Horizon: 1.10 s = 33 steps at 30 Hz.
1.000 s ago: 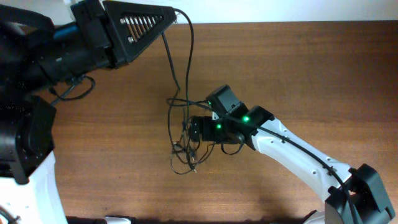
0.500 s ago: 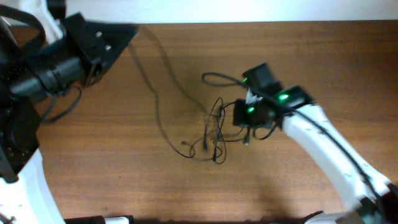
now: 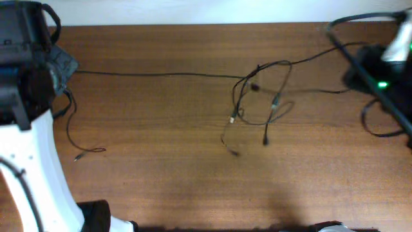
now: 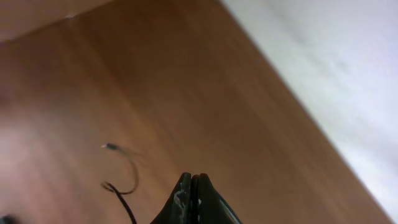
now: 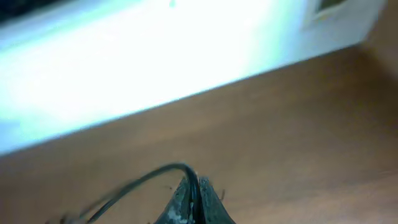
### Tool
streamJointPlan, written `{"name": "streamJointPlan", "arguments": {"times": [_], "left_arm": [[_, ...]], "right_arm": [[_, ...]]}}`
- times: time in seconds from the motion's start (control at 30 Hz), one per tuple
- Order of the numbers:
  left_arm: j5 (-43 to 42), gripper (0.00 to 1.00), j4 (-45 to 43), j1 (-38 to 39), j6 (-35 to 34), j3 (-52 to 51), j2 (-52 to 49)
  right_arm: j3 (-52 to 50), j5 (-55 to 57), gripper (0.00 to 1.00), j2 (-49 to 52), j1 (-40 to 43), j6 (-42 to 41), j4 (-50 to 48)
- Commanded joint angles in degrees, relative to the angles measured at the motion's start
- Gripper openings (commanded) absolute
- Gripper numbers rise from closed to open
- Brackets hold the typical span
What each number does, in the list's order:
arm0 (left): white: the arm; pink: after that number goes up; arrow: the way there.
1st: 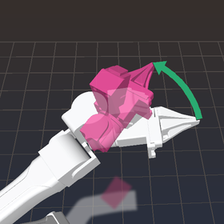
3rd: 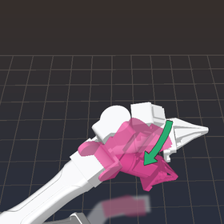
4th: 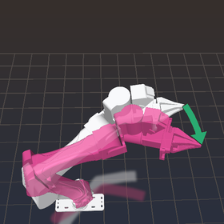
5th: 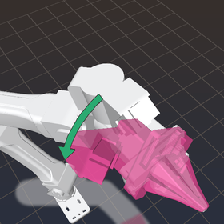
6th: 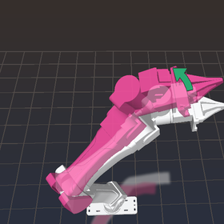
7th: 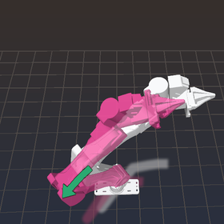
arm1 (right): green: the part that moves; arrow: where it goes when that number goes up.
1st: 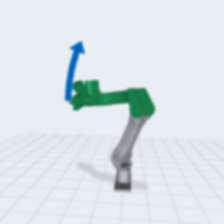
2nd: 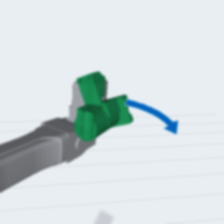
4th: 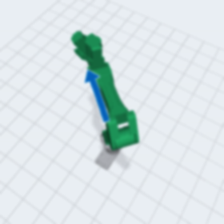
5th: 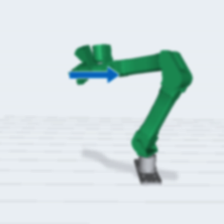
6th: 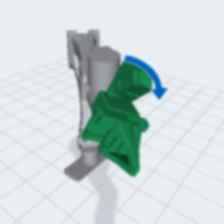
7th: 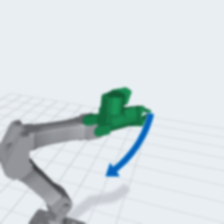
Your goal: Untangle cables
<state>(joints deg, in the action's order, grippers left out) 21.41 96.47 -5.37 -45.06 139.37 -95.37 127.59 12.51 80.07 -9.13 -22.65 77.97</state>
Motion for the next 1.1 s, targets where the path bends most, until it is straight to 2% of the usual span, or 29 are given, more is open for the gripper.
{"name": "streamJointPlan", "arguments": {"times": [0.0,0.1,0.17,0.3,0.47,0.6,0.77,0.83,0.9,0.97,1.0,1.07], "left_arm": [[4.44,0.00,0.24,-2.95,-1.60,-1.18,-2.80],[4.00,0.00,0.24,-4.46,-1.75,-2.80,-3.30],[3.89,0.00,0.04,-5.40,-2.05,-3.89,-3.43],[3.02,0.00,0.24,-6.93,-2.03,-4.57,-4.37],[3.04,0.00,-0.13,-8.85,-2.05,-6.19,-5.42],[3.04,0.00,-0.50,-10.82,-3.61,-10.60,-6.32],[1.79,0.00,-3.26,-11.43,-3.72,-17.51,-6.91],[3.82,0.00,-4.50,-11.52,-3.74,-19.52,-6.91],[6.97,0.00,-6.43,-12.76,-4.04,-21.68,-6.95],[5.44,0.03,-6.49,-15.58,-7.15,-23.37,-6.97],[2.60,0.02,-6.78,-18.08,-7.63,-24.59,-6.97],[-1.99,0.00,-7.32,-21.42,-7.61,-26.18,-7.02]], "right_arm": [[4.83,9.53,0.04,-1.07,3.96,1.25,0.35],[5.03,13.40,0.04,-1.40,7.58,1.05,1.31],[5.01,15.85,0.04,-1.29,9.97,-2.23,2.32],[5.03,14.12,0.04,-1.25,13.35,-5.05,2.82],[6.19,28.30,0.04,-1.68,18.47,-6.36,0.50],[6.99,21.99,0.04,-2.86,23.43,-6.47,0.68],[6.97,6.34,0.04,-2.12,24.85,-4.44,2.08],[6.97,8.07,0.04,-1.20,25.00,-4.15,4.55],[6.95,17.07,0.04,0.44,26.21,-4.92,7.58],[6.95,20.98,0.04,1.79,28.46,-8.26,10.40],[6.95,19.04,0.04,2.69,30.99,-11.04,11.43],[6.95,12.98,0.04,3.69,32.61,-10.93,11.17]]}}
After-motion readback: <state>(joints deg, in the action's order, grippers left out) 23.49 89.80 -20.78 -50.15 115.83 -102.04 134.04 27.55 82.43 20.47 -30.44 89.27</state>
